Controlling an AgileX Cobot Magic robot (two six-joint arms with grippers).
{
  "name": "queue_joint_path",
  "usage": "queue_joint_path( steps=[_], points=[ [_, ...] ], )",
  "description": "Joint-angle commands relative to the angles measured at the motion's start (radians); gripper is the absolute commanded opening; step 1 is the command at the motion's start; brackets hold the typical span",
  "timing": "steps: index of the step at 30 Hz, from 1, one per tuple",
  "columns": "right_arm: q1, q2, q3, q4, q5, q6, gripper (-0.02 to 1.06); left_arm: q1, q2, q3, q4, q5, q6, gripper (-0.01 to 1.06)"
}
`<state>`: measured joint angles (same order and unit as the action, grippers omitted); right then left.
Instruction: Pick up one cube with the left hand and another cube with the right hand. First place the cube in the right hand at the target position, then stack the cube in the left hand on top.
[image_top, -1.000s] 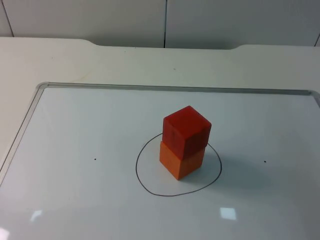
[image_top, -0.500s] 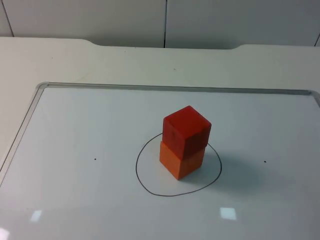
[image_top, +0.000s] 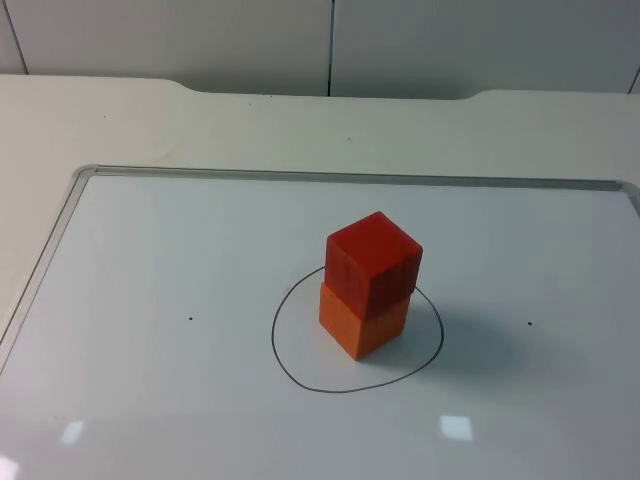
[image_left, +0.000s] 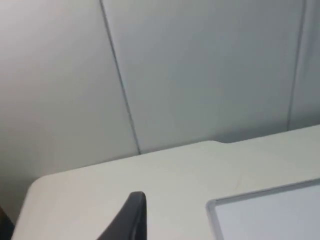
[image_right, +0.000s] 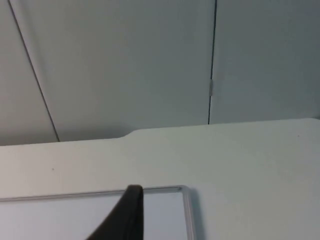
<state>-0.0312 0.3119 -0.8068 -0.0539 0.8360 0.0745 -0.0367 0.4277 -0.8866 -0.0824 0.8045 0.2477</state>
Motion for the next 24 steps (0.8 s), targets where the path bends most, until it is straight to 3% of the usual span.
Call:
queue_joint_path(
  steps=[1,7,13,17,24],
  points=[
    [0.005,-0.083,0.004,0.007,0.071,0.005,1.06,-0.007,-0.033,0.010,-0.124,0.070,0.071,1.05],
    [0.005,-0.166,0.004,0.007,0.167,0.002,1.06,-0.007,-0.071,0.081,-0.138,0.119,-0.011,1.05],
    [0.005,-0.180,0.006,0.010,0.199,-0.006,1.06,-0.007,-0.137,0.184,-0.069,0.122,-0.135,1.05],
    [0.035,-0.193,0.094,0.040,0.212,-0.012,1.06,-0.007,-0.272,0.281,-0.042,0.138,-0.191,1.05],
    [0.058,-0.238,0.212,0.030,0.233,0.005,1.06,-0.007,-0.387,0.329,-0.039,0.216,-0.203,1.05]
  ],
)
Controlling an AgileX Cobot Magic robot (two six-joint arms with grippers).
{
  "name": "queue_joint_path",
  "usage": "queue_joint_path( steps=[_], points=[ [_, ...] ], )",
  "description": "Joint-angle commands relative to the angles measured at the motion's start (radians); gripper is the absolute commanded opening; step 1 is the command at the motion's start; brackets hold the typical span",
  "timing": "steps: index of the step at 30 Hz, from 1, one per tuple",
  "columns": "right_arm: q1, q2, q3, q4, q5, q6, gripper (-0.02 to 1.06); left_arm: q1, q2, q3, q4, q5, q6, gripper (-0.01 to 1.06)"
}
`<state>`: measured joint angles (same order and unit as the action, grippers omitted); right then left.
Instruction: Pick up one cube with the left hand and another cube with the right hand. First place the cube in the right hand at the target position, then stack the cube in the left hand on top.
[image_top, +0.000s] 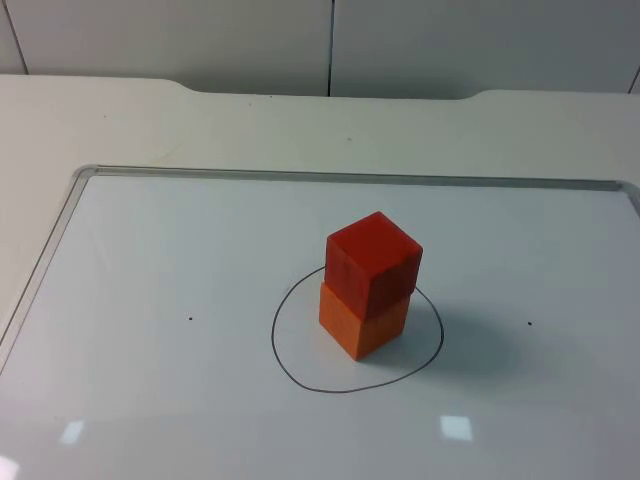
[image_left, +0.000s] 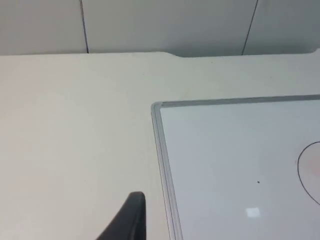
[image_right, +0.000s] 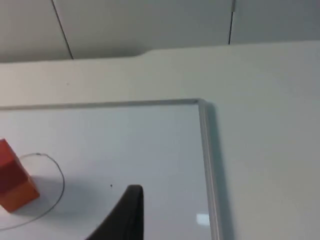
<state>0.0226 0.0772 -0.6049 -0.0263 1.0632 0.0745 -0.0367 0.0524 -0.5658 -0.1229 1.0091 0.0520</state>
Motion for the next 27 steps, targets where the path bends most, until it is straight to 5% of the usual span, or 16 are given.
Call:
queue_joint_path(
  steps=[1,27],
  points=[
    [0.004,-0.014,0.030,0.004,0.008,0.005,1.06,-0.007,-0.021,0.010,0.002,0.019,-0.007,1.05],
    [0.009,-0.077,0.096,-0.027,0.016,-0.044,1.06,-0.007,-0.043,0.053,-0.013,0.071,0.110,1.05]
  ],
)
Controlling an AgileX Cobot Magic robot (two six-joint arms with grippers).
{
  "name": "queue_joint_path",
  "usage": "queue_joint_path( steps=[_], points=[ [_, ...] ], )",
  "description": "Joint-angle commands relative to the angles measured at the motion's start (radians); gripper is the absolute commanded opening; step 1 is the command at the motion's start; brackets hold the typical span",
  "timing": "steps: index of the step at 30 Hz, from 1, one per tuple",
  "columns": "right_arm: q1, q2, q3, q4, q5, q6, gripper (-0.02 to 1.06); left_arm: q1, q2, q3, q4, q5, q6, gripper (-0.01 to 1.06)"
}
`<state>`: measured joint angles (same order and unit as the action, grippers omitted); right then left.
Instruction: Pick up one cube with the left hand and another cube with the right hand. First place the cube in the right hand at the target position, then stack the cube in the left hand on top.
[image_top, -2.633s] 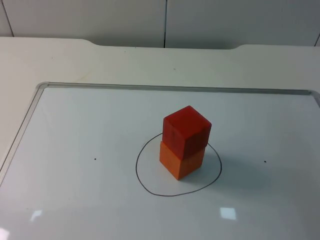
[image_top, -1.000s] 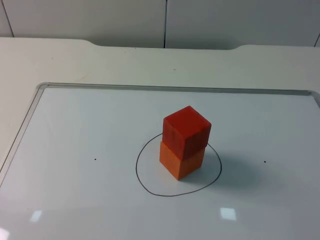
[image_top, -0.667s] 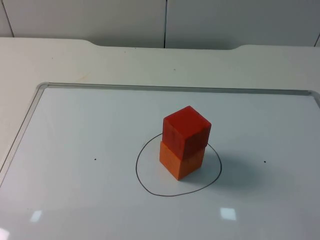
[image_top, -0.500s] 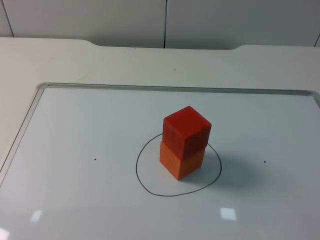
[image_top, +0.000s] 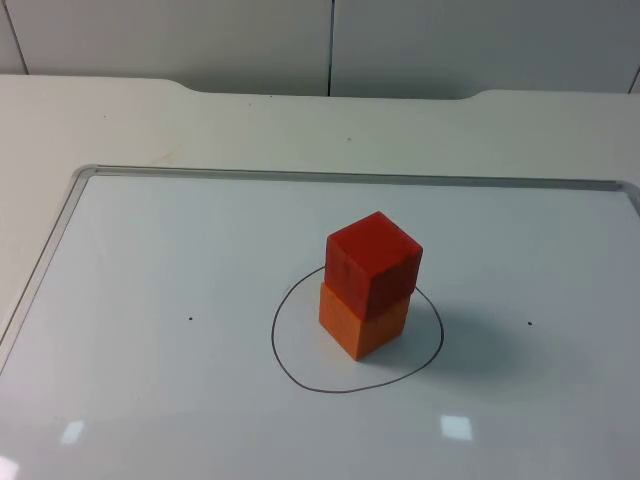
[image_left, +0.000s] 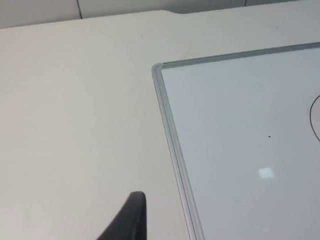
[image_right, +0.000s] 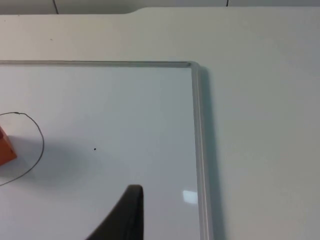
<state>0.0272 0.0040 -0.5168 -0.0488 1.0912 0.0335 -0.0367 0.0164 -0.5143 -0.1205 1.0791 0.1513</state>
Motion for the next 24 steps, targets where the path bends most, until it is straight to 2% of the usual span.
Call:
queue_joint_path(
  steps=[1,5,9,24],
  points=[
    [0.005,-0.004,0.008,-0.004,-0.012,-0.003,1.06,-0.007,-0.007,0.001,-0.015,0.001,0.011,1.05],
    [0.005,-0.004,0.008,-0.004,-0.012,-0.003,1.06,-0.007,-0.007,0.001,0.011,0.003,0.005,1.05],
    [0.005,-0.004,0.008,-0.004,-0.012,-0.003,1.06,-0.007,-0.007,0.001,0.067,0.003,-0.066,1.05],
    [0.005,-0.004,0.008,0.002,-0.012,-0.007,1.06,-0.007,-0.016,0.001,0.073,0.001,-0.073,1.05]
  ],
)
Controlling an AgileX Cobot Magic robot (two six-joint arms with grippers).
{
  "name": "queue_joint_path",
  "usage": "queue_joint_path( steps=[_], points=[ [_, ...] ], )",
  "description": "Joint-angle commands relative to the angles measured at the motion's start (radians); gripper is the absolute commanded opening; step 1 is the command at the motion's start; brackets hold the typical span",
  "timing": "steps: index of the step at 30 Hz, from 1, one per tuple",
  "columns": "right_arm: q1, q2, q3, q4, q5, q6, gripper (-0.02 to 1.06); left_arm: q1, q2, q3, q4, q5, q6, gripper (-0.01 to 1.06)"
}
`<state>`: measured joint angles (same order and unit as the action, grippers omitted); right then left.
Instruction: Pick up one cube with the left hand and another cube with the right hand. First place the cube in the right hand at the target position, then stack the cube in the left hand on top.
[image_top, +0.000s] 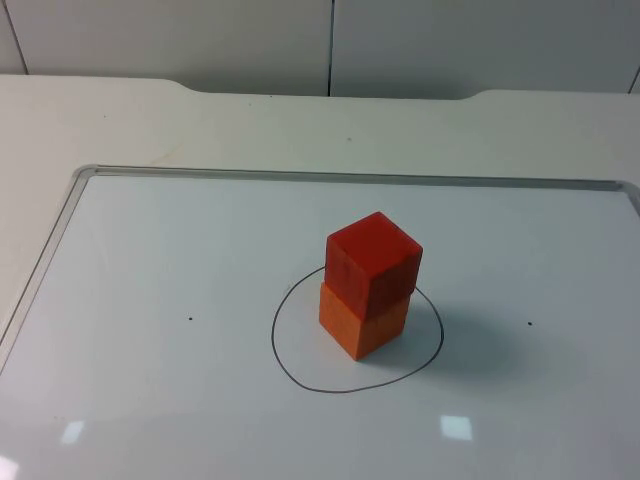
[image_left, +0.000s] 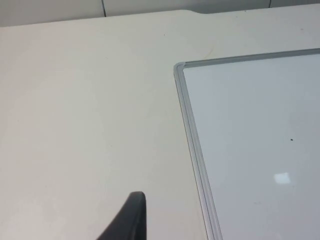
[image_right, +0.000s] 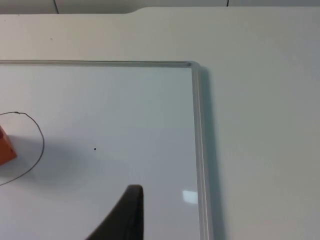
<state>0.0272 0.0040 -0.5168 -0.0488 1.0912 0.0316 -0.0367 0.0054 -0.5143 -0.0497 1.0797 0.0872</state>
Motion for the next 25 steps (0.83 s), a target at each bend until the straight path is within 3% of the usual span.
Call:
queue_joint_path(
  steps=[1,16,25],
  points=[
    [0.005,-0.004,0.008,0.002,-0.012,-0.005,1.06,-0.007,-0.005,0.001,0.002,0.000,-0.008,1.05],
    [-0.026,-0.004,0.008,0.002,-0.012,-0.005,1.06,-0.003,-0.005,0.001,0.004,0.000,-0.008,1.05],
    [-0.093,-0.004,0.008,0.002,-0.012,-0.005,1.06,0.081,-0.005,0.001,0.007,0.000,-0.008,1.05]
  ],
)
